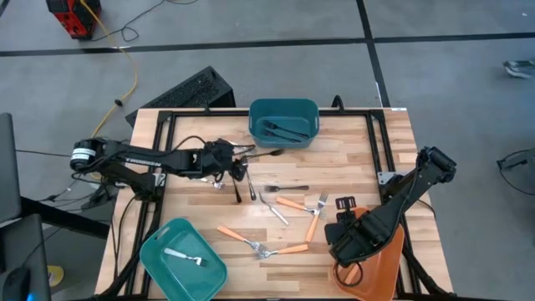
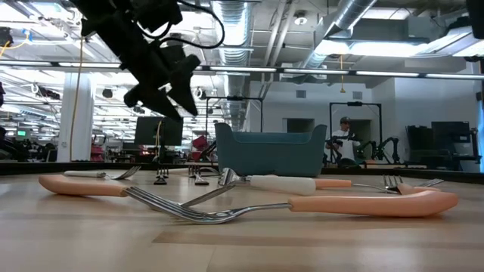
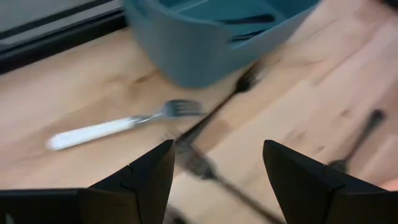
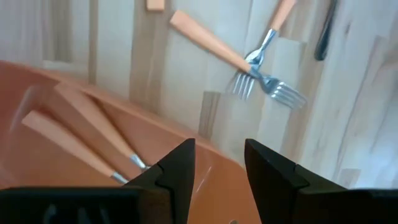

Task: Sort silverware by color (type)
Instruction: Put the black fork into the blue bin

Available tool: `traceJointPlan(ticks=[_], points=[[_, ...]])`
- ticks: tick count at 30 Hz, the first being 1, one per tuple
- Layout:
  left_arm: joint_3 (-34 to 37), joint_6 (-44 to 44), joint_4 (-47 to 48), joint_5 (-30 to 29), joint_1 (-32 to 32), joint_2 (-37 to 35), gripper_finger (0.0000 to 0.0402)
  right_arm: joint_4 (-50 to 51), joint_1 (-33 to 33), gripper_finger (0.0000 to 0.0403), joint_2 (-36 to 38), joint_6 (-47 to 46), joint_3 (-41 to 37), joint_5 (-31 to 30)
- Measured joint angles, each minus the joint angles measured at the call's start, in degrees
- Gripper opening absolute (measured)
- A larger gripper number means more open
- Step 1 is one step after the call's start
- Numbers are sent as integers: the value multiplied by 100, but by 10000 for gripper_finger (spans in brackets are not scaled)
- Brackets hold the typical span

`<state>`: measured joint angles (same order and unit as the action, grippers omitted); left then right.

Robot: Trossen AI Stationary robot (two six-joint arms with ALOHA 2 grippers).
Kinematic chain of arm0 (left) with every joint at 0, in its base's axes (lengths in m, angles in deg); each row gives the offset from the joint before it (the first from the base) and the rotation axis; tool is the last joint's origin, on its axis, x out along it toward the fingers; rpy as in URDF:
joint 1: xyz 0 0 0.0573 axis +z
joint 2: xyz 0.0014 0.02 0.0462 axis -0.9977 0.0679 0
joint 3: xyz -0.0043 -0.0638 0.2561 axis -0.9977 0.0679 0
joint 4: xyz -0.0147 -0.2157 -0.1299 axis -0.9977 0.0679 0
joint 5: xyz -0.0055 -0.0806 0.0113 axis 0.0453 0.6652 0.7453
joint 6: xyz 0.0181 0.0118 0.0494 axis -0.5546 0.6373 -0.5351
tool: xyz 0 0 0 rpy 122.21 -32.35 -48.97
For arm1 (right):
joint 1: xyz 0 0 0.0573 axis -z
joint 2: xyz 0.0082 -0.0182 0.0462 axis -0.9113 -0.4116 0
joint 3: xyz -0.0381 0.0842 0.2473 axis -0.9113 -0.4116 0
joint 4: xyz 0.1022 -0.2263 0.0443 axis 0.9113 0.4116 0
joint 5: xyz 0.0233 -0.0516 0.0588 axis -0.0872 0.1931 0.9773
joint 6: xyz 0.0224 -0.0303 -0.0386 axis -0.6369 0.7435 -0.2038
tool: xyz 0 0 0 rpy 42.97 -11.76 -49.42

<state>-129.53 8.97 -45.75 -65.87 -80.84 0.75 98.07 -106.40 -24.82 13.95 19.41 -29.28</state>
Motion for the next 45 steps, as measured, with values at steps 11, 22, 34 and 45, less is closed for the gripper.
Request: traceJointPlan(ticks=[11,22,34,45], points=[[-249,939,-611,-257,-515,1434,230,-99,0,164,-2,-118,-2,-57],[-905,1391,-64,-19,-615,2496,230,-215,0,164,-2,-116,-2,-65],[-987,2359,350,-416,-871,2515,230,-348,-2,164,-4,-78,-2,-165],[-900,2843,423,-868,-873,2565,230,-503,4,164,-4,-11,-2,-224]])
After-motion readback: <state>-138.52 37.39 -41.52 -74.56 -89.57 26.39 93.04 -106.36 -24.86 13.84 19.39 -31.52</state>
